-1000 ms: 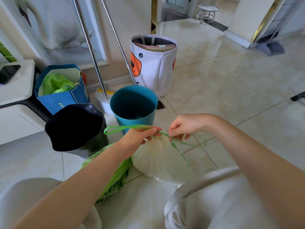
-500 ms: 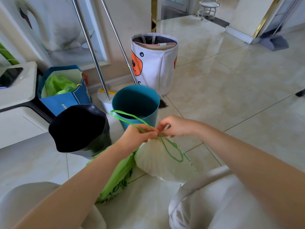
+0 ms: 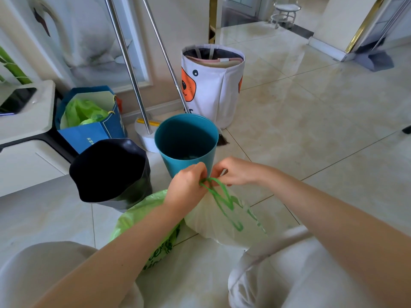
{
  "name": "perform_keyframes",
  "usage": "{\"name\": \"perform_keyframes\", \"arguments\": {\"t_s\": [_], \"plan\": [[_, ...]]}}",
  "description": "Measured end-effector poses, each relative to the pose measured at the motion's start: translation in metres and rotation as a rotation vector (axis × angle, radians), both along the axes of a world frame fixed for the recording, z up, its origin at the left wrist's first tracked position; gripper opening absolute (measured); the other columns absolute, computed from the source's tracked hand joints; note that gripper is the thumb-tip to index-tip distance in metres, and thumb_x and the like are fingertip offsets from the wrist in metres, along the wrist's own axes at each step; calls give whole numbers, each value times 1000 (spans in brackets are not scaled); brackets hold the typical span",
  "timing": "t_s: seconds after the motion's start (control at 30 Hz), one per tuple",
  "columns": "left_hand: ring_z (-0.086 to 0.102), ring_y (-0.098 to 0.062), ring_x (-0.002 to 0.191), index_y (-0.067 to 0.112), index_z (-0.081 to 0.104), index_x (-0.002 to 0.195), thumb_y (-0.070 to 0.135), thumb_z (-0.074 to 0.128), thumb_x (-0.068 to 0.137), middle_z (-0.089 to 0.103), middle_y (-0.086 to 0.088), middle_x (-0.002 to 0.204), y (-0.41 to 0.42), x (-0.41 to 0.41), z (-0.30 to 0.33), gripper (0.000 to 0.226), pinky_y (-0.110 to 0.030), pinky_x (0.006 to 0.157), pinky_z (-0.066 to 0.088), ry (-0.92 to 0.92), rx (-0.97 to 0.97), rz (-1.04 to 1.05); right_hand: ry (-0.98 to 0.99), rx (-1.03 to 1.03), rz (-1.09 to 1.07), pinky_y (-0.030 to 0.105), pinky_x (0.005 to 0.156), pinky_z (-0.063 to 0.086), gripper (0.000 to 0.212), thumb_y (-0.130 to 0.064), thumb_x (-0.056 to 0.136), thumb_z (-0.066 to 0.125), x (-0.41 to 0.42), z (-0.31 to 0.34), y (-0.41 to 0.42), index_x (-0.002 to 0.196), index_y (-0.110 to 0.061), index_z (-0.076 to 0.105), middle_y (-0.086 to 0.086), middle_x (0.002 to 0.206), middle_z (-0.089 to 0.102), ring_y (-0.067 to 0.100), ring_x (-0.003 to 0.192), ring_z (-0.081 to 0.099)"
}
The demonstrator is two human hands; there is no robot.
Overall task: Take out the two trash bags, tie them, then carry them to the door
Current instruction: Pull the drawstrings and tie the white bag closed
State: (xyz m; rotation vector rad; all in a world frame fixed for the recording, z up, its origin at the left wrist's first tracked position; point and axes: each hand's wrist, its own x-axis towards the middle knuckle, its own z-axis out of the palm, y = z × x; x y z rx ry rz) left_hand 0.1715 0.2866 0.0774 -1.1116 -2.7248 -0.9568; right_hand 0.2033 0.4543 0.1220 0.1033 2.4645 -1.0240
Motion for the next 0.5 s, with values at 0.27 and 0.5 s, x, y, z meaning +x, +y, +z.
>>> {"name": "perform_keyframes", "arguments": {"t_s": [0.27,0.5], "plan": [[43,-26,47,11,48,76,8,63,80,49,-2,56,-5,0,-1,16,-31,48,30,266,-77,-48,-74,-71,-111,28,81,55,10,-22,91,60,-2,-3,2,98,-20,66,0,95,68,13,88,66],[48,-25,55,12,50,84,22,53,87,53,-4,64,-11,1,-6,11,-39,49,43,183,-73,-113,-138,-133,-83,26,82,54,24,-16,91,60,-1,0,3,114,-21,66,-6,94,66,9,85,62]]}}
